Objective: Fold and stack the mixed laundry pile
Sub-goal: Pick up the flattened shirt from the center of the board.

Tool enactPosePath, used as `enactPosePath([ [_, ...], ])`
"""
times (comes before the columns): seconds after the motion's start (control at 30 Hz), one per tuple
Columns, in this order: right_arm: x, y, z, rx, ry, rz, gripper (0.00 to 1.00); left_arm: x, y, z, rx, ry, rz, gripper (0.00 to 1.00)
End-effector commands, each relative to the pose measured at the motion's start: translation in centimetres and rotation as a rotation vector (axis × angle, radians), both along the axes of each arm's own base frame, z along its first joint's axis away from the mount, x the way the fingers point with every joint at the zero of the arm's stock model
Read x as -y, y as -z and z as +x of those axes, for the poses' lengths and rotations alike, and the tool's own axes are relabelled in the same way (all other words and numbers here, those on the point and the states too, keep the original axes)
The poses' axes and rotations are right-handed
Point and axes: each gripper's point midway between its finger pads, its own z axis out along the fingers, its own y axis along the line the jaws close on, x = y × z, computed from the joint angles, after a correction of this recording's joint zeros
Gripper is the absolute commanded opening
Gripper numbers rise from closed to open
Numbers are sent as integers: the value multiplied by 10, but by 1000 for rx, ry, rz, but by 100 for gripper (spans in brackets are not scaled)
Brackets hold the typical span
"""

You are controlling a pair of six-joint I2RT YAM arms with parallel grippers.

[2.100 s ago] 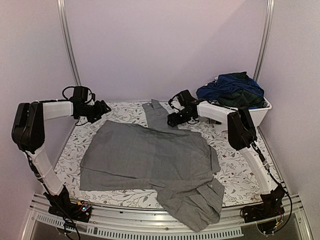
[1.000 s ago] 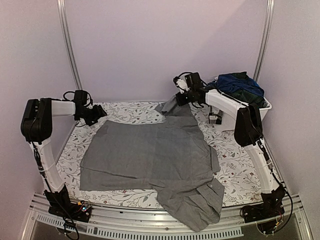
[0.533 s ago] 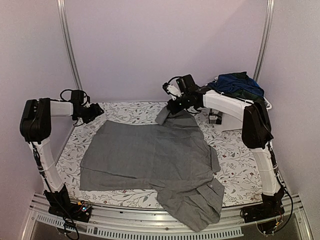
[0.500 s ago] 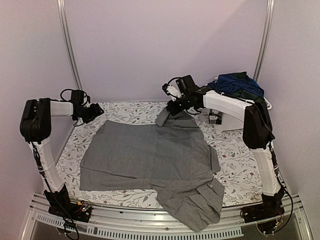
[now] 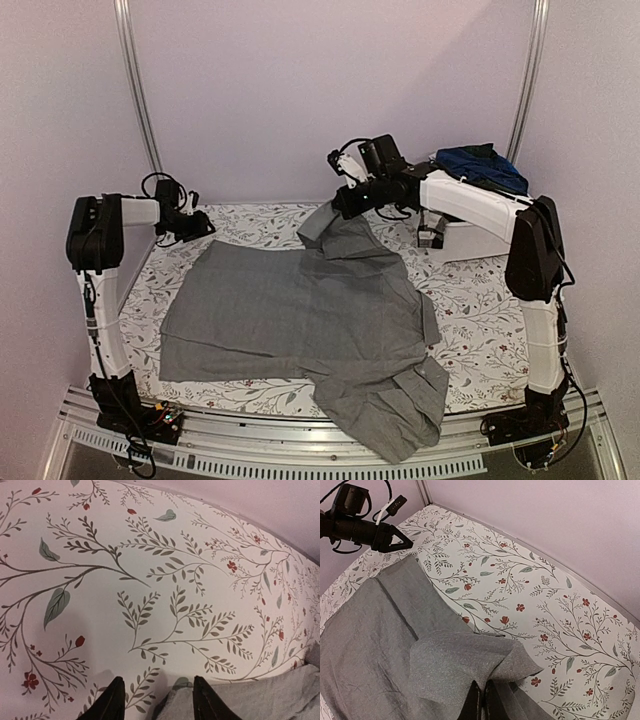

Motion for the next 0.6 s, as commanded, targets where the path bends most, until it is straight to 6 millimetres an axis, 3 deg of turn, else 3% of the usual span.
enactPosePath([
  [0.0, 4, -16, -3, 9, 5, 24, 0, 12, 7, -1, -24, 111, -26, 44],
  [0.2, 7, -19, -3, 11, 14, 19, 0, 20, 27, -2, -75, 159, -71, 36],
  [0.3, 8, -20, -3, 13, 15, 19, 0, 21, 26, 2, -67, 168, -75, 29],
  [0.57, 10, -23, -5, 13, 17, 18, 0, 27, 22, -2, -75, 192, -105, 0],
])
